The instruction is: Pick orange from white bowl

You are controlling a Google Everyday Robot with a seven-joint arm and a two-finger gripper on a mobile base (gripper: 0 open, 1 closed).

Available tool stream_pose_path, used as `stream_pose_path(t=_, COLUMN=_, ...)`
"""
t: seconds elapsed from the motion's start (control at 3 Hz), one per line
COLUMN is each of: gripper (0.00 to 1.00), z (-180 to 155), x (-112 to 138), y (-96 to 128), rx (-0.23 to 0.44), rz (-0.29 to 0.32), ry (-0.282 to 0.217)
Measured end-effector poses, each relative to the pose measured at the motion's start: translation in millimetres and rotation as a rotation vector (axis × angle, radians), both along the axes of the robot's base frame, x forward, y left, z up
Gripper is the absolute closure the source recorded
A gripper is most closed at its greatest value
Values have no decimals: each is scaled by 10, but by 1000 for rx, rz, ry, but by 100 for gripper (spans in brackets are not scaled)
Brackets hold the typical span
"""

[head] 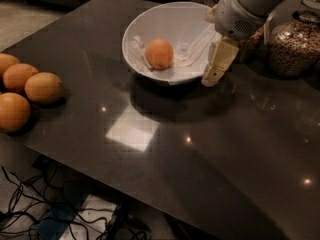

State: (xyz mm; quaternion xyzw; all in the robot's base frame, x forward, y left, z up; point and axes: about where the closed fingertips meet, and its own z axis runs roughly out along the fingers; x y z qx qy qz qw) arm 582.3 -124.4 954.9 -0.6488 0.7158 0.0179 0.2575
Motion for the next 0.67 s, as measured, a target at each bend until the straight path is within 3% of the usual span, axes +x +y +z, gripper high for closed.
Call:
stream_pose_path(t=0.33, gripper=0, z=-14, x=45, y=59, rx=20, rz=12, ry=-5)
stream_pose_path(t=0.67, gripper=0, z=-4, x=320, y=167, rx=95, rz=-31, ry=-18)
